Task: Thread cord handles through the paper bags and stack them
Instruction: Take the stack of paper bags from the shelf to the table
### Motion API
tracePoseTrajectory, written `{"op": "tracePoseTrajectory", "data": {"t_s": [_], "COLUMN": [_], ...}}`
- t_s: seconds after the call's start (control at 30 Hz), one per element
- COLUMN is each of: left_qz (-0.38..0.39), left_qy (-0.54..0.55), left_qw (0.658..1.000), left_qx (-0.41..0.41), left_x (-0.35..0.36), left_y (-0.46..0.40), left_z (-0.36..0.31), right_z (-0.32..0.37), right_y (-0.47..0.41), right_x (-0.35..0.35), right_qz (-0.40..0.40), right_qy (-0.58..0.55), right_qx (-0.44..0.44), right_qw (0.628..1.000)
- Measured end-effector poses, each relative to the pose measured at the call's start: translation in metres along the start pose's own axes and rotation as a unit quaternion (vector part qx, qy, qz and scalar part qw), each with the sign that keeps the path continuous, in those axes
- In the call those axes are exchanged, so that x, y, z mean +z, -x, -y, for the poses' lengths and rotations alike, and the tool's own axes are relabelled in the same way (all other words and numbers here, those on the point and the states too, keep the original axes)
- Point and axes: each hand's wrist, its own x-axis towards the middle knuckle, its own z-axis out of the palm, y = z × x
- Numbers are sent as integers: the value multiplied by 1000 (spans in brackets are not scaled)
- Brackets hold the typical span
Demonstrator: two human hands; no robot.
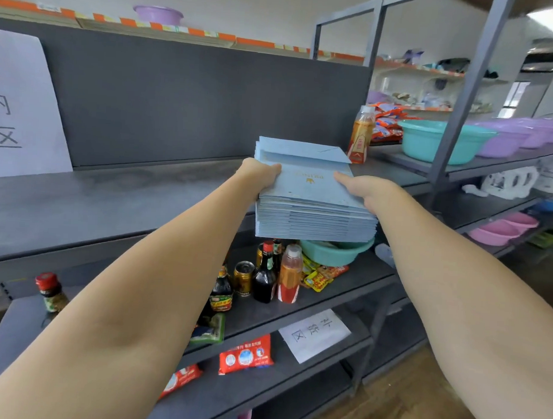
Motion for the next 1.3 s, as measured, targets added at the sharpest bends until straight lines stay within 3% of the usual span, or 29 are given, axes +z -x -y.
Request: {"op": "tracePoseTrajectory", "data": {"t_s": [0.23, 0.5, 0.67, 0.87, 1.17, 1.3], "left_qz": [6, 19, 56, 59, 81, 122], "left_qy": [-1, -33, -13, -29, 10, 4], "left_qw": [1000, 999, 997, 991, 975, 950], "left_qx": [-7, -12, -52, -119, -208, -288], "left_x": [48, 121, 165, 198, 222, 236], "left_y": [60, 122, 137, 129, 92, 78], "left_z": [7, 46, 108, 194, 314, 354], "right_z": [-55, -167, -237, -344, -371, -399], "right_y": [61, 103, 117, 69, 69, 61], "right_x": [-37, -67, -61, -26, 52, 62], "right_qz": [-41, -56, -40, -25, -37, -34], "right_qy": [0, -40, -84, -91, -21, -12], "right_qx": [10, 33, 83, 171, 215, 263], "right_qw": [999, 997, 992, 981, 976, 964]}}
